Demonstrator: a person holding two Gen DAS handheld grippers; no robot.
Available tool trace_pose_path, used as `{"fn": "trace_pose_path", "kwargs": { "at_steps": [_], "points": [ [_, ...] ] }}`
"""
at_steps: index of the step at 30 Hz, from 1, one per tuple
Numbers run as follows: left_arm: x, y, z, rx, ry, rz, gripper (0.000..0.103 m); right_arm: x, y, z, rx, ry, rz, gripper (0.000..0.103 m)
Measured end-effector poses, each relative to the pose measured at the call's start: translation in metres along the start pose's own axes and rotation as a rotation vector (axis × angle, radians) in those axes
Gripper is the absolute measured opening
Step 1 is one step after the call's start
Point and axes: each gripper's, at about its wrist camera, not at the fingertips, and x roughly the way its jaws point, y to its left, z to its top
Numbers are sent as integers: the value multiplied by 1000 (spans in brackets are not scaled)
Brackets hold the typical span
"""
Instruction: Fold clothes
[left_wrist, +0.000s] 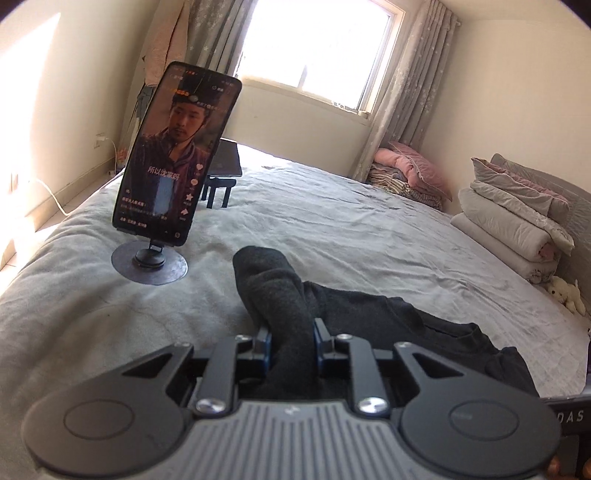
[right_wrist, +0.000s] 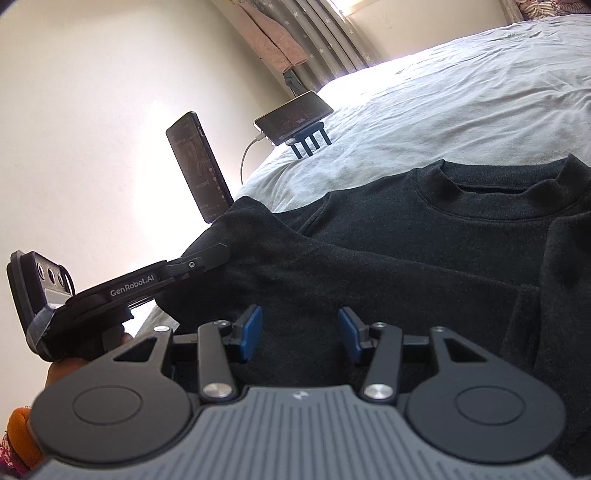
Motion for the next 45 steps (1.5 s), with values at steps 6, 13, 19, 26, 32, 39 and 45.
{"fn": "trace_pose_path", "kwargs": {
  "at_steps": [6, 13, 19, 26, 32, 39, 45],
  "points": [
    [-4, -52, -5, 148, 34, -44, 21, -17, -10, 8, 37, -56, -5, 50],
    [13, -87, -38, 252, 205, -122, 28, -20, -30, 12, 125, -72, -10, 50],
    [-5, -90, -36, 240, 210, -120, 45, -13, -36, 9, 163, -44, -5, 50],
    [-43, -81, -40, 331, 208, -27, 51, -5, -36, 7, 203, -26, 30, 50],
    [-57, -67, -52, 417, 254, 95, 52, 3, -31, 2, 168, -48, -5, 16],
    [-67, -68, -56, 441, 271, 94, 52, -18, -12, 11, 55, -70, -172, 16],
    [-59, -76, -46, 432, 291, 27, 52, -13, -40, 12, 206, 22, -96, 23]
  ]
}}
